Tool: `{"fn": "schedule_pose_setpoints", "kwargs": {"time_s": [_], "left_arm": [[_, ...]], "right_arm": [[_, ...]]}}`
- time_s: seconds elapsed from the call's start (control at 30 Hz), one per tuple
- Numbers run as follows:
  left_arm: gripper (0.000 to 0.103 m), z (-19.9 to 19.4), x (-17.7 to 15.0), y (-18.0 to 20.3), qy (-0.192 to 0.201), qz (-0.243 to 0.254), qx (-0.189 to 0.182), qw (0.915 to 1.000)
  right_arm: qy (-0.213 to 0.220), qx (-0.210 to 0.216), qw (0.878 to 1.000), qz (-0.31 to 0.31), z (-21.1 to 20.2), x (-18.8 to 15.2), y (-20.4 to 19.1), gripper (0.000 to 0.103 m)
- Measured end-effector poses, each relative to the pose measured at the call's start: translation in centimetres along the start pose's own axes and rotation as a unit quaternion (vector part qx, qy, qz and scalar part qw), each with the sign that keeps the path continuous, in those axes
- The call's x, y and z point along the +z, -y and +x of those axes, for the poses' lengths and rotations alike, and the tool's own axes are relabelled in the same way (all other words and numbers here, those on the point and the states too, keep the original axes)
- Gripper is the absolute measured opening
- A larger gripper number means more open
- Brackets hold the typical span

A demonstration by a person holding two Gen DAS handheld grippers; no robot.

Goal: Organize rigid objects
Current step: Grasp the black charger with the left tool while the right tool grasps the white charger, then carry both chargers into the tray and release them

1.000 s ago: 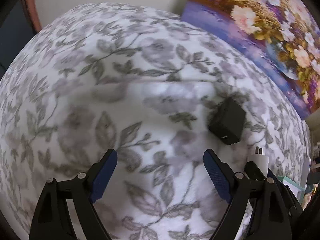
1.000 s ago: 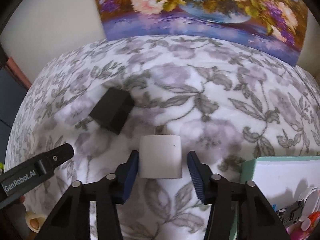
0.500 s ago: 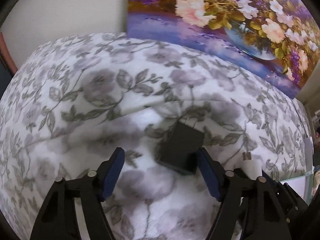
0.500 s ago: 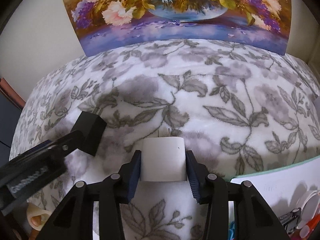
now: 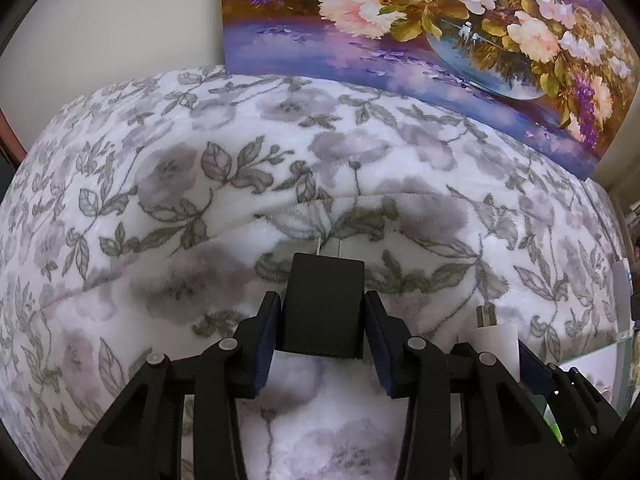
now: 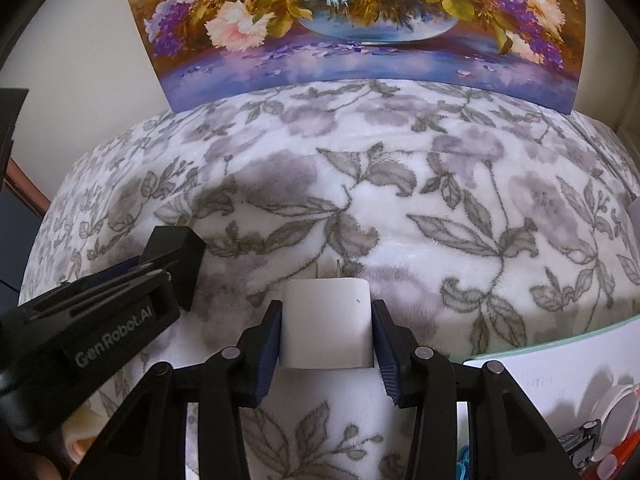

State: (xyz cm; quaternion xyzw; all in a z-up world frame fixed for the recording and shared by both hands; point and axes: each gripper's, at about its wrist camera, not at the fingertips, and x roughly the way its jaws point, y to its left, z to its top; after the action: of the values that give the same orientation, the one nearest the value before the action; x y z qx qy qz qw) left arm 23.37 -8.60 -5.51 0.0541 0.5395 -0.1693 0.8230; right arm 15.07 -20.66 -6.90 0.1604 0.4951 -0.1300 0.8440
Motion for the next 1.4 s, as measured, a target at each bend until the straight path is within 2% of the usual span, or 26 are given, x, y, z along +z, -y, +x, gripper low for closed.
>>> {"fn": "schedule_pose_setpoints", "kwargs": {"time_s": [0.2, 0.4, 0.57, 0.8, 0.97, 1.13, 1.27, 1.4], "left_arm": [[0.044, -0.9, -1.3, -0.7, -0.015, -0.027, -0.009, 0.9995], [0.043, -3.1, -3.3, -1.1, -0.023, -0.049, -0.003, 0.9985], [0.044, -6.6, -5.1, -0.8, -0.013, -0.058, -0.004, 0.9982], [0.044, -11.2, -7.4, 0.4, 0.006, -0.072, -0.016, 0.9972], [0.044, -13.7, -10.0, 1.9, 0.028, -0.060, -0.020, 0.9976], [0.043, -14.8, -11.8, 2.8, 0.027, -0.071, -0.033, 0.9965], [0.044, -15.7, -12.9, 4.6, 0.035, -0.057, -0.033, 0.9972], [0.044, -15.8, -13.9, 6.4, 0.029, -0.054, -0.051, 0.9968]], "right_arm": [[-0.010, 0.009, 1.000, 0.006, -0.5, -0.8, 0.2, 0.046], [-0.030, 0.021, 0.999, 0.015, -1.6, -2.3, 0.4, 0.046], [-0.043, 0.041, 0.998, 0.033, -3.9, -3.5, 1.0, 0.046], [-0.036, 0.054, 0.996, 0.055, -8.7, -5.7, 2.7, 0.046], [-0.033, 0.051, 0.996, 0.060, -11.4, -7.6, 4.3, 0.046], [-0.024, 0.035, 0.997, 0.059, -13.8, -9.2, 5.8, 0.046], [-0.020, 0.021, 0.998, 0.063, -15.2, -10.5, 7.2, 0.046], [-0.029, 0.014, 0.997, 0.075, -15.6, -11.8, 9.0, 0.046]]}}
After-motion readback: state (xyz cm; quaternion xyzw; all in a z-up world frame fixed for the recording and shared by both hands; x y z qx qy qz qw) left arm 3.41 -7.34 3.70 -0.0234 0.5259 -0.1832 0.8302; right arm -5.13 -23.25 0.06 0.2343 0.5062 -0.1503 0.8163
